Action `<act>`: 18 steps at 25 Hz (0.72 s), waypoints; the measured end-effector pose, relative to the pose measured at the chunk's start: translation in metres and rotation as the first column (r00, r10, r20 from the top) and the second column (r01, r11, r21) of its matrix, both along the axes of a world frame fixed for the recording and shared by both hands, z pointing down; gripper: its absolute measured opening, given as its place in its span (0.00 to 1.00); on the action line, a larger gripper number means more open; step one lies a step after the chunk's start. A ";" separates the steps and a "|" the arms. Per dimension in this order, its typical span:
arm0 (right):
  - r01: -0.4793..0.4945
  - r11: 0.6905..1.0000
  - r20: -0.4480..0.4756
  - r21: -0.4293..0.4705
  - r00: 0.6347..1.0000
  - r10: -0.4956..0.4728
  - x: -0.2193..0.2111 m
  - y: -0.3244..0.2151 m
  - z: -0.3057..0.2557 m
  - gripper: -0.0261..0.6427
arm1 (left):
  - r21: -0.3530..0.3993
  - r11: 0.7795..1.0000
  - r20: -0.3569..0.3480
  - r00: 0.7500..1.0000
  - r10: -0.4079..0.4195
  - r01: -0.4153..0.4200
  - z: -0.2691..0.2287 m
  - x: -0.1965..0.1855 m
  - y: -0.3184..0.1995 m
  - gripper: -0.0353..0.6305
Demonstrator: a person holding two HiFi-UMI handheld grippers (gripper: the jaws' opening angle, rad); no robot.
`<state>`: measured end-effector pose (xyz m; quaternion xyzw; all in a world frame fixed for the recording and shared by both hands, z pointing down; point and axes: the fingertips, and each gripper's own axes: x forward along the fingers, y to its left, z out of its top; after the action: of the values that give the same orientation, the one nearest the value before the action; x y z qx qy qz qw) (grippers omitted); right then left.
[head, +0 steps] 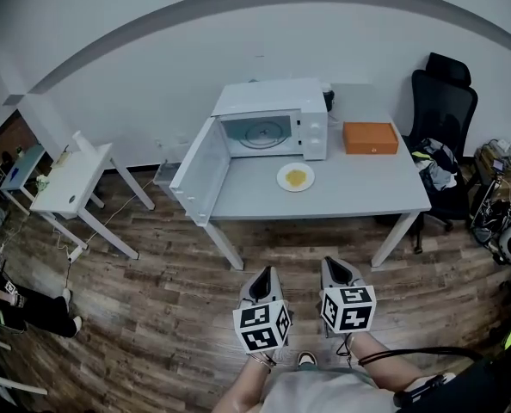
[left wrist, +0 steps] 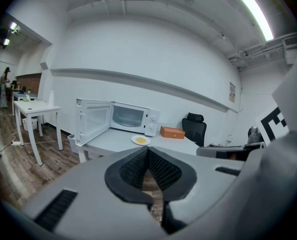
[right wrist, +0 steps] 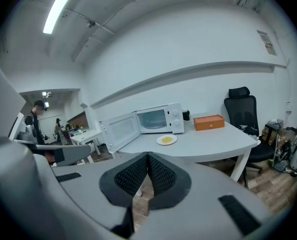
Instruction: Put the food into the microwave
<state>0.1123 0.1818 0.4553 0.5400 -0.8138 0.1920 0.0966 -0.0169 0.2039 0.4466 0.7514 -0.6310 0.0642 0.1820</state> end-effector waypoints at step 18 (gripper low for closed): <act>0.029 0.999 0.018 -0.016 0.999 -0.028 0.009 -0.034 0.005 0.06 | -0.031 0.999 0.005 1.000 -0.025 0.025 0.008 0.010 -0.030 0.06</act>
<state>0.1209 0.1476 0.4608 0.5258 -0.8206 0.2021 0.0964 -0.0073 0.1735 0.4547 0.7404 -0.6397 0.0732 0.1930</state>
